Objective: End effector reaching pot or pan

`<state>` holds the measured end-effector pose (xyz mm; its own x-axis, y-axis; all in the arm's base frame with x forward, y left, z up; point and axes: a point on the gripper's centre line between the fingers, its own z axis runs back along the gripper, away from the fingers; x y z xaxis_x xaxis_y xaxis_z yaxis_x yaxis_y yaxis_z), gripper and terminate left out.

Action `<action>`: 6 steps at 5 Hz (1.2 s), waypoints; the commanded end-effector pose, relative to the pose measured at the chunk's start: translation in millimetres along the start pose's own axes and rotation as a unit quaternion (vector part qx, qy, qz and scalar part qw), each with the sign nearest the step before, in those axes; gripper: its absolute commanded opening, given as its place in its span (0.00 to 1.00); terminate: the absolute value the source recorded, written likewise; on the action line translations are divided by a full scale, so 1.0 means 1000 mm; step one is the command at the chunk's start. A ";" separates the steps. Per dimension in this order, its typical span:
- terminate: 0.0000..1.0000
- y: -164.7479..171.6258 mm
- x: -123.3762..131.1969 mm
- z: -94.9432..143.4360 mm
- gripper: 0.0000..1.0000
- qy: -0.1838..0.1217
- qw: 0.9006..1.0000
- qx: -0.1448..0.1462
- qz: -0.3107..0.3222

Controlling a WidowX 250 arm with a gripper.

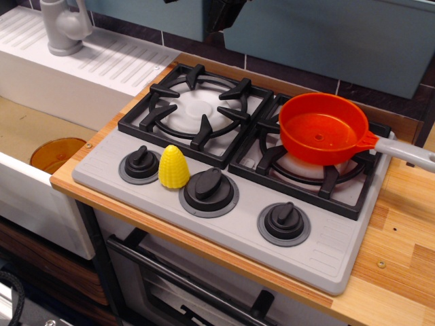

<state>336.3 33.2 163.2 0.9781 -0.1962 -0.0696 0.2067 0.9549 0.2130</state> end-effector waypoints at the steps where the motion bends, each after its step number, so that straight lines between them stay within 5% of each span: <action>1: 0.00 0.000 0.000 0.000 1.00 0.000 1.000 0.000 0.000; 3: 0.00 -0.016 0.047 -0.024 1.00 -0.061 0.997 -0.013 0.033; 6: 0.00 -0.067 0.059 -0.031 1.00 -0.070 0.995 0.007 0.065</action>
<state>373.3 -37.9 93.0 0.9945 -0.0982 0.0371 0.0873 0.9702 0.2258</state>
